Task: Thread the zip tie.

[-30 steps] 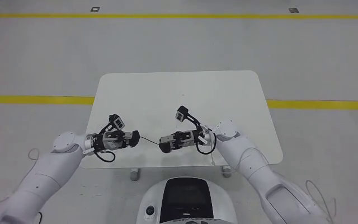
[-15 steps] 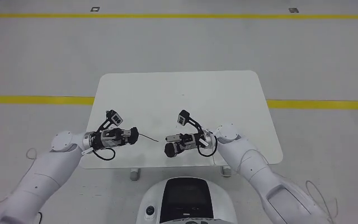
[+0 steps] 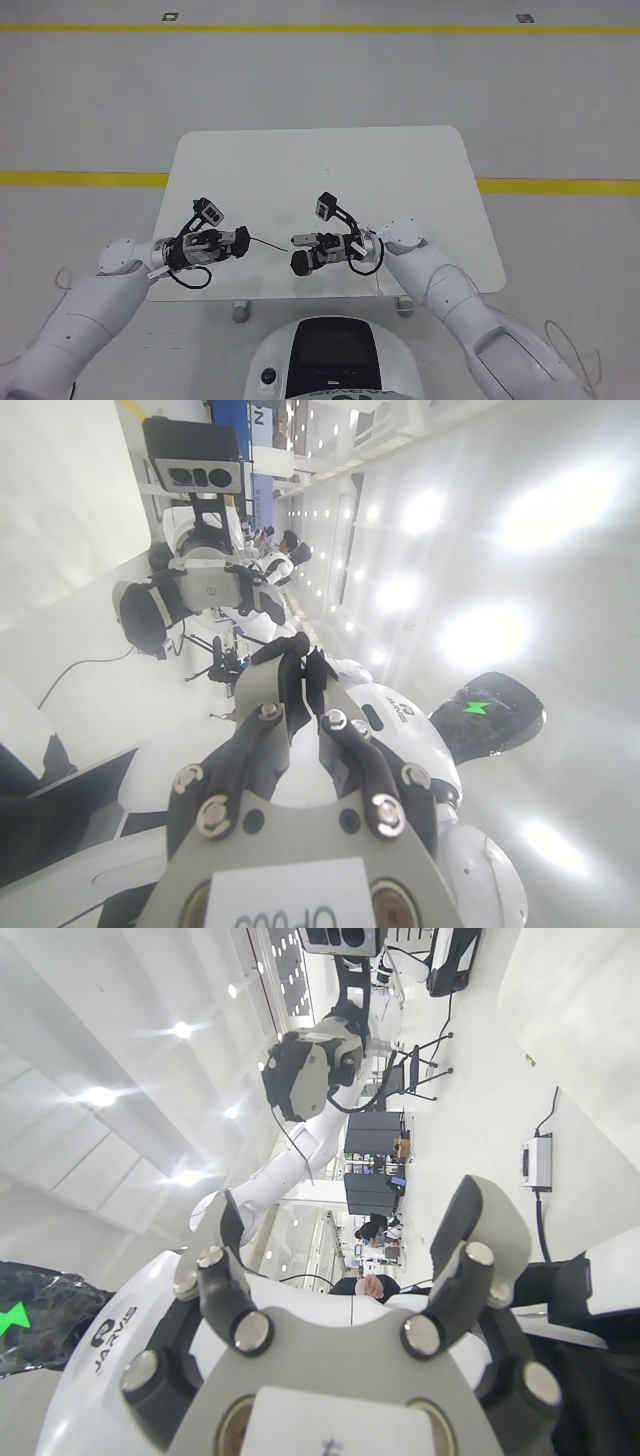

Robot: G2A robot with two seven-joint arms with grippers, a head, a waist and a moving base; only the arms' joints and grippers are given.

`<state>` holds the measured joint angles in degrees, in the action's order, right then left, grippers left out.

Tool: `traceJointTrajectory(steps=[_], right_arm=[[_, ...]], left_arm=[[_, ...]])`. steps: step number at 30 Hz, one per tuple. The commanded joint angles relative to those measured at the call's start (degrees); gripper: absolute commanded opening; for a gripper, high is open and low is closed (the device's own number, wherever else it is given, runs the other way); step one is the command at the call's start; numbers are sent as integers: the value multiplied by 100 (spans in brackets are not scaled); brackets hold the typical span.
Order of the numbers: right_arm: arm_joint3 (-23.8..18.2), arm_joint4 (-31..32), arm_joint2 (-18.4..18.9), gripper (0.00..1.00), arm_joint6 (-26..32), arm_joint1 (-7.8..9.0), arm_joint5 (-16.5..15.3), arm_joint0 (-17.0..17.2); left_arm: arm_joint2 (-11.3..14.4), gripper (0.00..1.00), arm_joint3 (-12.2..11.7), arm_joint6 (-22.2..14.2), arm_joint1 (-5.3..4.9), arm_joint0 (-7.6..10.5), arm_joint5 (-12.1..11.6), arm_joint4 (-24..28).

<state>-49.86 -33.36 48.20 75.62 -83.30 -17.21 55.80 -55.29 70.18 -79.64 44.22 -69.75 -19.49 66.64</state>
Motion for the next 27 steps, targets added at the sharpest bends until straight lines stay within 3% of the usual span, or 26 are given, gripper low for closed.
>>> traceJointTrajectory(steps=[1,4,14,23,27], right_arm=[[71,-6,-103,100,-81,-60,-6,-101],[199,77,-261,100,-348,-157,-16,-272],[405,-209,-432,100,-605,-367,-227,-405],[405,-209,-432,100,-605,-367,-227,-405],[349,-176,-432,100,-736,-365,-198,-362]], left_arm=[[-26,0,-42,0,22,-25,1,45],[-21,0,-212,0,68,1,1,21],[50,0,-378,0,235,128,1,2],[43,0,-384,0,240,132,1,6],[67,0,-188,250,271,55,41,-86]])
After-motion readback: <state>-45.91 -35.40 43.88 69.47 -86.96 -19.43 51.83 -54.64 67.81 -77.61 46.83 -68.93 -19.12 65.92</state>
